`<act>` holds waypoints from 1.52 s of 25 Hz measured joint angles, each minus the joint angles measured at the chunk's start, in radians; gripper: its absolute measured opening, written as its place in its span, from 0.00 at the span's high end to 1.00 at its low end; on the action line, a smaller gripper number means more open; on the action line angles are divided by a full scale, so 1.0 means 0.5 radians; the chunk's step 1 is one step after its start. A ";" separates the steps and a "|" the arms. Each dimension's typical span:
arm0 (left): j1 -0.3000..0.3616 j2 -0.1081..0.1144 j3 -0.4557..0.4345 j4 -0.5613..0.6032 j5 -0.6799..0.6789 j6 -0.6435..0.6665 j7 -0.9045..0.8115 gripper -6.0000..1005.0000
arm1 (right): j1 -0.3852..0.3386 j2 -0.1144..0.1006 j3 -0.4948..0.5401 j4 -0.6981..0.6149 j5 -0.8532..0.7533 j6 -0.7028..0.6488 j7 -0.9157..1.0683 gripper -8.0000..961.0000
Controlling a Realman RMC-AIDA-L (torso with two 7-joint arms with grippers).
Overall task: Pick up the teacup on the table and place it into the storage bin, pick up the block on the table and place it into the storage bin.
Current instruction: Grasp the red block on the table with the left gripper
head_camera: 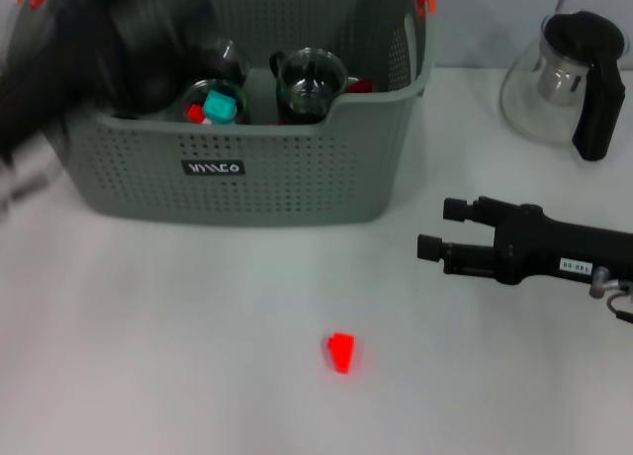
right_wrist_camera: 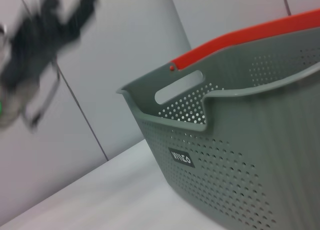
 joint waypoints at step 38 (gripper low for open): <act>-0.194 -0.163 0.235 -0.529 1.351 -0.823 0.657 0.38 | -0.015 -0.009 0.001 0.004 0.004 0.004 0.016 0.04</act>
